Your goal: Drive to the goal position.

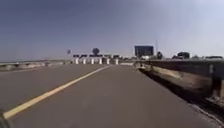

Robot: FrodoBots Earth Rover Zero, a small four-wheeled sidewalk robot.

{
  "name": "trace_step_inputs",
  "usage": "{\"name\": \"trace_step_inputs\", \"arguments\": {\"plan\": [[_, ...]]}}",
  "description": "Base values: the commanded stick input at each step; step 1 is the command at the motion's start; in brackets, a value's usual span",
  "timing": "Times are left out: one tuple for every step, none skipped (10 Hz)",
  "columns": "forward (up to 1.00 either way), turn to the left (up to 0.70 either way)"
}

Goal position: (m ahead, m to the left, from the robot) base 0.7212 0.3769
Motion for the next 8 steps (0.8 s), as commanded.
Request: {"name": "trace_step_inputs", "arguments": {"plan": [[0.5, 0.0], [0.5, 0.0], [0.5, 0.0], [0.5, 0.0], [0.5, 0.0], [0.5, 0.0], [0.5, 0.0], [0.5, 0.0]]}}
